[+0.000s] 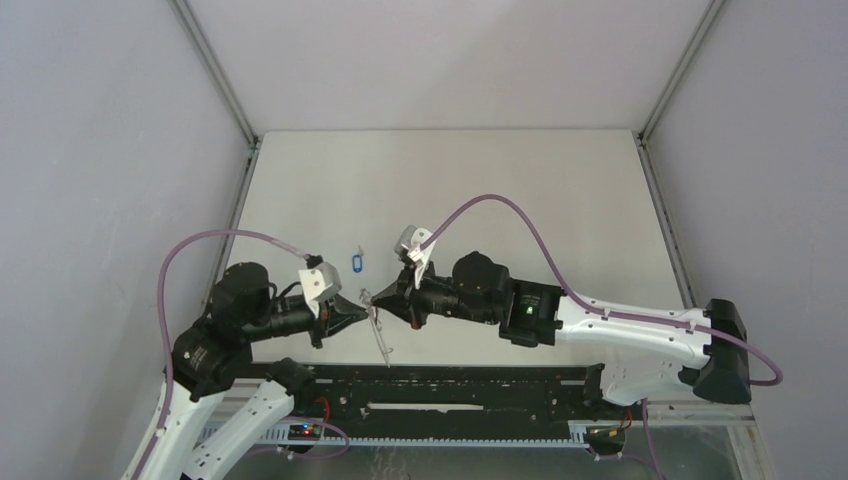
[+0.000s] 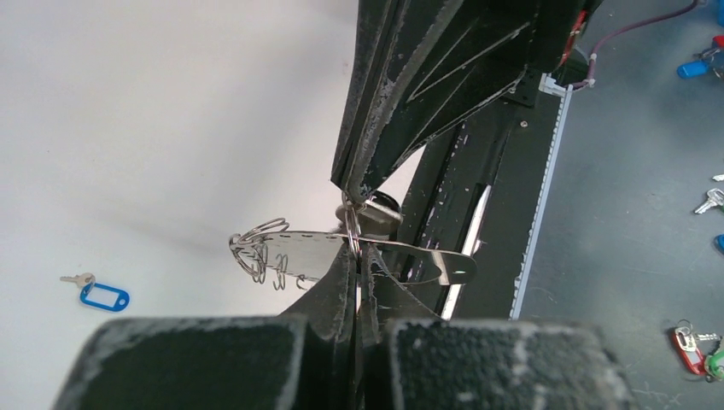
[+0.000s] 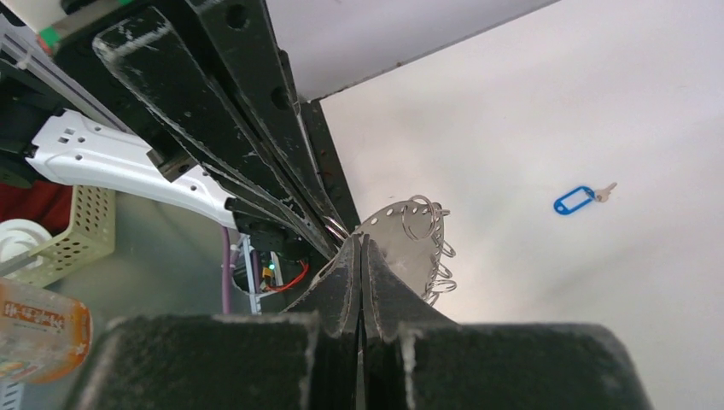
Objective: Put the keys on the keyring
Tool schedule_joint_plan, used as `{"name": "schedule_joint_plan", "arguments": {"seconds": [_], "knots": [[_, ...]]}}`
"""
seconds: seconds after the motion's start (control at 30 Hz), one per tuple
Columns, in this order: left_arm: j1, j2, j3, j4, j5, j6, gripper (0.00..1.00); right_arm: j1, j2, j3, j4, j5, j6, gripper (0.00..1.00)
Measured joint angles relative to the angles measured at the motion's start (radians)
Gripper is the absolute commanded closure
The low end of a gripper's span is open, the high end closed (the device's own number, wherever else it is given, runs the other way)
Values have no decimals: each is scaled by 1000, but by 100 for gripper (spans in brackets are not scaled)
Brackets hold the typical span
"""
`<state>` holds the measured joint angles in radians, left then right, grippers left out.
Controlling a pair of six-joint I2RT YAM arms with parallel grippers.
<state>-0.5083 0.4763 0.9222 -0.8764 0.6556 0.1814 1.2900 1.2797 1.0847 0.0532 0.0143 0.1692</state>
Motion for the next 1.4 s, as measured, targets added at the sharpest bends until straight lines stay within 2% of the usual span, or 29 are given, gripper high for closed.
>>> {"name": "schedule_joint_plan", "arguments": {"seconds": [0.37,0.47,0.57,0.67,0.73,1.0,1.27,1.4], "knots": [[0,-71,0,71,3,1,100,-46,-14,-44,90,-142,100,98],[0,-81,0,103,14,1,100,-65,-28,-52,117,-188,124,83],[0,-83,0,130,45,2,100,-100,-48,-73,128,-236,144,73],[0,-92,0,160,86,1,100,-153,-78,-93,120,-290,150,57],[0,-95,0,179,116,-1,100,-192,-108,-100,113,-338,149,50],[0,-92,0,261,223,-56,100,-254,-194,-39,70,-503,94,46],[0,-66,0,369,277,-179,100,-161,-116,138,-35,-585,-46,44],[0,-66,0,399,299,-211,100,-134,-88,153,-69,-619,-98,46]]}}
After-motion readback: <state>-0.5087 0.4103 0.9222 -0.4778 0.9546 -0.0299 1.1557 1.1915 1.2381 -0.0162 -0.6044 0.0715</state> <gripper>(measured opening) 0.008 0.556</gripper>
